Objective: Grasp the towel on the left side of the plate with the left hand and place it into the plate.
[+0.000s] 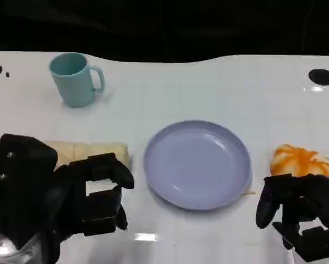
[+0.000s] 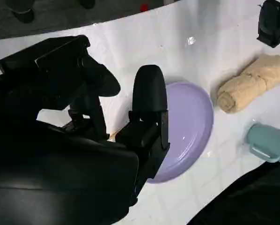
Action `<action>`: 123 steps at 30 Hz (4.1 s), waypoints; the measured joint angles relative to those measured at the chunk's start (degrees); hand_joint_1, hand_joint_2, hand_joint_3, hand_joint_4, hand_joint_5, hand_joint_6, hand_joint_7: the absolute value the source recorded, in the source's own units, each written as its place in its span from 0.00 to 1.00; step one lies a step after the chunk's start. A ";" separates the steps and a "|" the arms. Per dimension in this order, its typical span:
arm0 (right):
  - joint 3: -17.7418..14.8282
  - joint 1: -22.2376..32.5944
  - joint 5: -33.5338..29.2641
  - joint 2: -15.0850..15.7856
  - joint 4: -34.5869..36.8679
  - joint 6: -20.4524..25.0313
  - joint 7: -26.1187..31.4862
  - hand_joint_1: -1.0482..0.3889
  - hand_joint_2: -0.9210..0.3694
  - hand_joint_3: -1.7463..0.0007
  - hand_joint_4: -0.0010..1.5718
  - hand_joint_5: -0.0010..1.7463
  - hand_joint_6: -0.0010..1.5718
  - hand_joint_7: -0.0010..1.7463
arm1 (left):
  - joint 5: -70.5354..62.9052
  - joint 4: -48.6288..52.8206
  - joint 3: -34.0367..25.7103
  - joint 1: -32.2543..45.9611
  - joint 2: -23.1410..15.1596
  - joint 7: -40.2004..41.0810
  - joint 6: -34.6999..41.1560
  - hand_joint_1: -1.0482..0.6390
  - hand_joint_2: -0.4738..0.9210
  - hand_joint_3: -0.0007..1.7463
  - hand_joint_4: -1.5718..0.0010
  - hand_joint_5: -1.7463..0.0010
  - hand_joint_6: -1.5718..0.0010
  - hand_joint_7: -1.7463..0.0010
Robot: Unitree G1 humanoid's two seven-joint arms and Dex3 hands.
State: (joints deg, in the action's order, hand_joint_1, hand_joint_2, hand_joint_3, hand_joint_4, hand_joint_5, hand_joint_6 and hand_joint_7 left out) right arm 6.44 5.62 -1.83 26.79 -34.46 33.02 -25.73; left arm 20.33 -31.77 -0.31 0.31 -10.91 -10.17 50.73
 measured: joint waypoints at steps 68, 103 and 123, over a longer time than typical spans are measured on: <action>4.39 -1.90 -1.43 -1.87 -0.79 1.09 2.54 0.74 0.25 0.41 0.44 0.97 0.43 0.82 | -54.23 13.37 14.48 -8.19 -21.02 -6.89 -36.31 0.31 0.99 0.00 0.95 0.74 0.83 1.00; 4.57 -1.12 -1.83 -1.86 -2.15 1.77 3.13 0.74 0.26 0.40 0.45 0.96 0.44 0.81 | -60.10 84.68 28.65 -41.12 -9.95 -0.41 -55.99 0.48 1.00 0.11 0.45 0.28 0.30 0.96; 5.20 -1.72 -2.24 -3.06 -1.34 2.11 3.55 0.74 0.27 0.39 0.45 0.97 0.44 0.81 | -58.13 78.94 25.35 -38.79 -12.11 14.17 -66.18 0.49 1.00 0.21 0.54 0.00 0.68 0.00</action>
State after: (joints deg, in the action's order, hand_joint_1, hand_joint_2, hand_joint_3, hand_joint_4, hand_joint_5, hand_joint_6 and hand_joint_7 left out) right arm 11.65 3.90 -4.07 23.73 -35.81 35.13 -22.19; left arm -37.80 47.17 25.04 -38.48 -23.02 4.00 -15.45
